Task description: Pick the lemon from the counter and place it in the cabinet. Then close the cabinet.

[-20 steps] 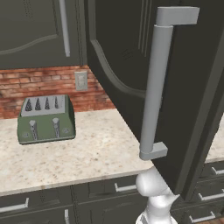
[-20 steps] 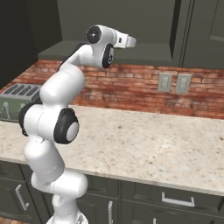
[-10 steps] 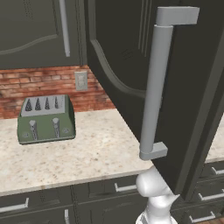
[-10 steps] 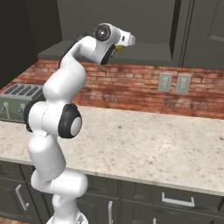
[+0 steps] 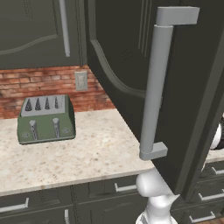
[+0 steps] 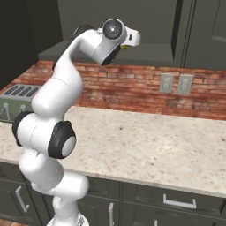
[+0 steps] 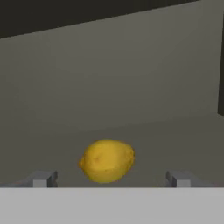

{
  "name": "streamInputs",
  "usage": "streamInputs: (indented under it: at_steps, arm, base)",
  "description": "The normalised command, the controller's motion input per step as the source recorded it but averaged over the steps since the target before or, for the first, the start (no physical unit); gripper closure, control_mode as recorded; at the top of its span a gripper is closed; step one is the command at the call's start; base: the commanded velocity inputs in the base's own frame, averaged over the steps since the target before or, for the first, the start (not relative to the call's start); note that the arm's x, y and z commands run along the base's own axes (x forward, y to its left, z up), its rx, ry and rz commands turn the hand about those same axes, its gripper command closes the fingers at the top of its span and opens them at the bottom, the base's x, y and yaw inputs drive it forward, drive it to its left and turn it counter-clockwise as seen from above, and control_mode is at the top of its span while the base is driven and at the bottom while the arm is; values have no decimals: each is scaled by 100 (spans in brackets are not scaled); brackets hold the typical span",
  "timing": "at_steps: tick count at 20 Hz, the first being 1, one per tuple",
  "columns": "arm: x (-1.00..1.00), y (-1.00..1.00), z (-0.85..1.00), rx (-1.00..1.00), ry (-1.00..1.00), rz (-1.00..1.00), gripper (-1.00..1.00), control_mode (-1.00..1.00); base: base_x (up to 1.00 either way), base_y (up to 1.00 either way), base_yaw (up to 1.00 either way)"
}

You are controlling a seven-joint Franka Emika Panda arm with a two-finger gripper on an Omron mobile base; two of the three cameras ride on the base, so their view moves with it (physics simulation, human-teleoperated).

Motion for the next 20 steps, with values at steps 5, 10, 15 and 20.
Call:
streamInputs:
  at_steps: [5,10,15,20]
  arm:
    - [-100,1,8,-4,3,10,-100,-100]
    - [-100,9,0,-10,0,11,-100,-100]
    - [-100,25,-1,-14,-5,6,-100,-100]
    - [-100,23,-10,-9,-8,8,-100,-100]
  base:
    - [0,0,0]
    - [0,0,0]
    - [0,0,0]
    - [0,0,0]
